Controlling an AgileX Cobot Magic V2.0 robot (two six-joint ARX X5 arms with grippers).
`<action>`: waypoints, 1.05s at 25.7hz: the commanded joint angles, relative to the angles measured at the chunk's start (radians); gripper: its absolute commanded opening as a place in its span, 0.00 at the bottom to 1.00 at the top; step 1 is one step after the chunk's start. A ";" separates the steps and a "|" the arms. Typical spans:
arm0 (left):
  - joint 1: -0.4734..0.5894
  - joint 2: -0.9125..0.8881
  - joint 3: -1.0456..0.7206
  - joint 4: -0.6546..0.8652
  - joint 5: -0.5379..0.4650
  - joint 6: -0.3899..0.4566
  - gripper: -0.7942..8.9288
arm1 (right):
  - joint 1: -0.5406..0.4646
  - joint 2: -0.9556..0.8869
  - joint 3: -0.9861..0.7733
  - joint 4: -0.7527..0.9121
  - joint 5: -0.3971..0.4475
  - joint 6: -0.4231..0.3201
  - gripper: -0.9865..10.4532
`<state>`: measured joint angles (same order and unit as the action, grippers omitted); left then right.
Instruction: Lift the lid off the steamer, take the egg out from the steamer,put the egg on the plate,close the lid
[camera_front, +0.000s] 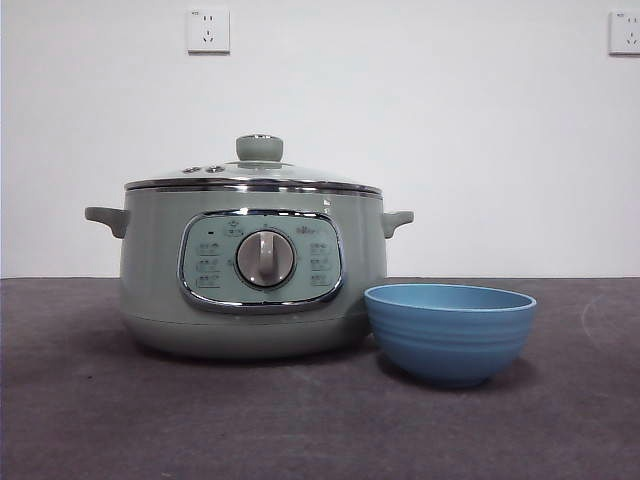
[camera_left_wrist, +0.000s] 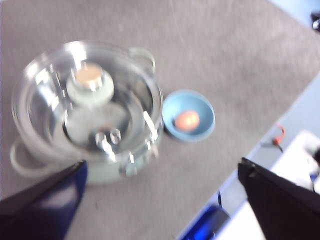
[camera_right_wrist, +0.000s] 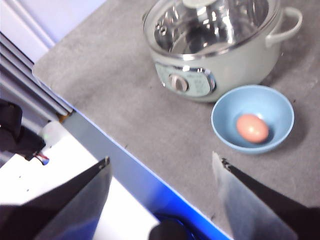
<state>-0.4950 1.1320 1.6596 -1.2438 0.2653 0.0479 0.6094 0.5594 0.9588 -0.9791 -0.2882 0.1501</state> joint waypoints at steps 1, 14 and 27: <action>-0.003 -0.013 -0.002 -0.045 0.003 0.001 0.42 | 0.002 -0.001 -0.006 -0.011 -0.003 0.007 0.39; -0.003 -0.016 -0.002 -0.131 0.001 0.009 0.07 | 0.002 -0.001 -0.006 -0.078 0.000 0.007 0.08; -0.003 -0.015 -0.002 -0.119 -0.001 0.008 0.08 | 0.002 -0.002 -0.006 -0.078 0.006 0.011 0.09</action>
<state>-0.4950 1.1175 1.6588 -1.3342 0.2649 0.0490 0.6094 0.5594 0.9588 -1.0615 -0.2855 0.1513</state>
